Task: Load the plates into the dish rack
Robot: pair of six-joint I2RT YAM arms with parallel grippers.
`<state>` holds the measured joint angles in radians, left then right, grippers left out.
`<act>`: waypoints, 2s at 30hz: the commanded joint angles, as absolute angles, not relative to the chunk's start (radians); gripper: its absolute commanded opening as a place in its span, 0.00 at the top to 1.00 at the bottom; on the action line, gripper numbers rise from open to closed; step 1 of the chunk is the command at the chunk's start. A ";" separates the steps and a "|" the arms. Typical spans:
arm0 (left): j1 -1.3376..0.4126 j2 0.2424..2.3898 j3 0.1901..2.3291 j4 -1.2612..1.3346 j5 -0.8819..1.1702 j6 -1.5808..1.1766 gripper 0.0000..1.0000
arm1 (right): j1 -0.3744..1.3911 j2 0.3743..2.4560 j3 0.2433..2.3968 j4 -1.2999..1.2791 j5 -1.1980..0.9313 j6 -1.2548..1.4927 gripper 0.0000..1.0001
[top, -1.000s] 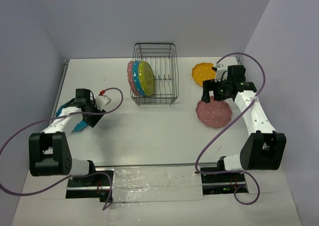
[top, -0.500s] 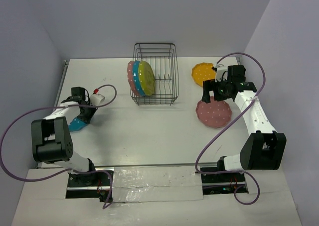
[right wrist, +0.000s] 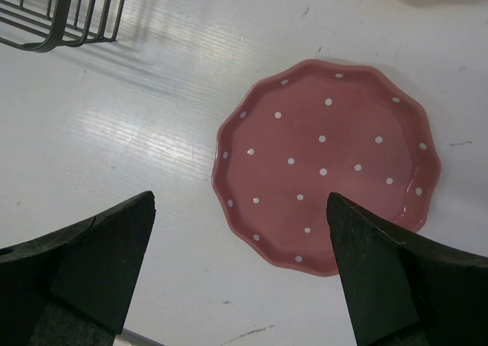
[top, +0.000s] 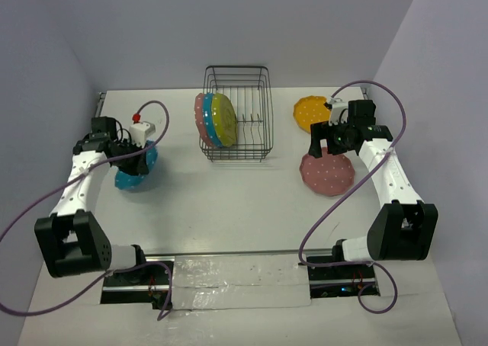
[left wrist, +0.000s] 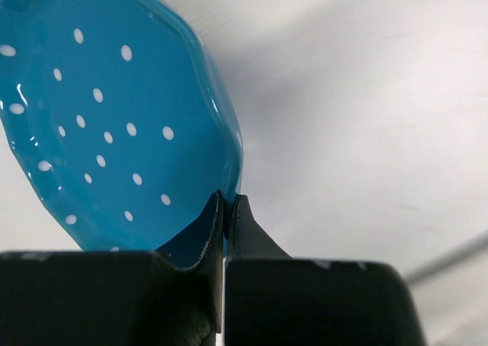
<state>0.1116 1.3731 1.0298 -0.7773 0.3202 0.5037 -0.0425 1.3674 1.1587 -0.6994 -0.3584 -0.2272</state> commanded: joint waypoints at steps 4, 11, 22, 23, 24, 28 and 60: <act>0.117 1.221 1.210 -0.994 0.710 0.322 1.00 | -0.038 1.359 1.186 -0.693 -0.394 -0.221 0.00; 0.129 1.192 1.397 -0.999 1.000 0.129 1.00 | -0.037 1.362 1.204 -0.703 -0.403 -0.222 0.00; 0.080 1.155 1.428 -0.261 1.267 -0.616 1.00 | -0.037 1.390 1.226 -0.706 -0.434 -0.212 0.00; 0.049 1.146 1.390 -0.161 1.253 -0.767 1.00 | -0.037 1.391 1.229 -0.706 -0.434 -0.212 0.00; 0.029 1.144 1.373 -0.056 1.237 -0.840 1.00 | -0.037 1.393 1.232 -0.706 -0.433 -0.210 0.00; -0.150 1.195 1.396 0.110 1.120 -0.891 1.00 | -0.037 1.404 1.241 -0.712 -0.434 -0.206 0.00; -0.307 1.749 1.384 0.687 0.729 -1.345 1.00 | -0.035 1.425 1.213 -0.704 -0.394 -0.229 0.00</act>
<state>-0.2996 1.7527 1.3521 0.4866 0.7563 -1.2915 -0.0418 1.4147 1.1988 -0.7136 -0.4046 -0.2184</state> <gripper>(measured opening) 0.034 0.999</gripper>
